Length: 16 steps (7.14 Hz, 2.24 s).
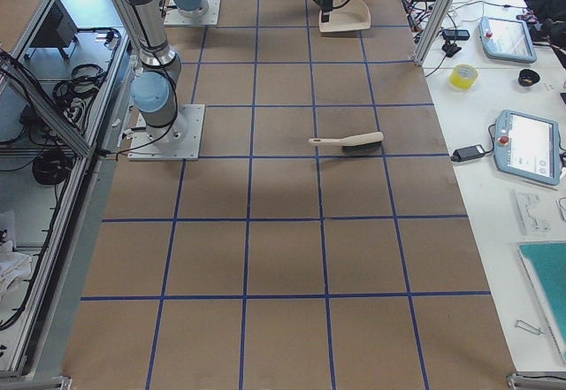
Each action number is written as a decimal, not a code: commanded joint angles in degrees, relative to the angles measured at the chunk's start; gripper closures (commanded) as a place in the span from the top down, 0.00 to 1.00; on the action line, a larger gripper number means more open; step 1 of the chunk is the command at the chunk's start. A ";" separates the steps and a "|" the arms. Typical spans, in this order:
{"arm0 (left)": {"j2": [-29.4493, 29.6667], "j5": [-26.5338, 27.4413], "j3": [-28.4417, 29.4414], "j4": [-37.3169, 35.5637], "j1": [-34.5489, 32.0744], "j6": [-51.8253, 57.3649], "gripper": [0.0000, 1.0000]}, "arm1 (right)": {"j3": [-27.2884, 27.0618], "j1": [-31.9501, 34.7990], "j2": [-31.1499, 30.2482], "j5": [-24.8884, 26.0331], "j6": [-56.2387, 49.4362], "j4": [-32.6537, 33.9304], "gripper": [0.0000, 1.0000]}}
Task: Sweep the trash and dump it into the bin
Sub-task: 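Set the dustpan down with the left gripper while the right releases the brush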
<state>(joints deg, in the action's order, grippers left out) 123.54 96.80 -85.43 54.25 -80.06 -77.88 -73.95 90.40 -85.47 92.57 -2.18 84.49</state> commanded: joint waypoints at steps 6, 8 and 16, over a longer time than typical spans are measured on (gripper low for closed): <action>0.39 -0.21 -1.05 1.82 -0.09 0.36 0.00 | -5.59 0.92 -1.01 -1.96 2.09 6.83 1.00; 0.30 0.23 -0.97 1.39 -0.09 0.19 0.00 | -5.59 0.92 -1.10 -2.83 2.44 6.04 1.00; -1.36 0.32 -1.93 1.82 -0.09 -0.69 0.42 | -5.68 0.92 -1.02 -2.84 3.41 5.86 1.00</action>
<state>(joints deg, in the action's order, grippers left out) 122.48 97.11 -86.90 55.96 -80.15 -78.30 -79.63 91.32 -86.56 89.76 1.23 90.29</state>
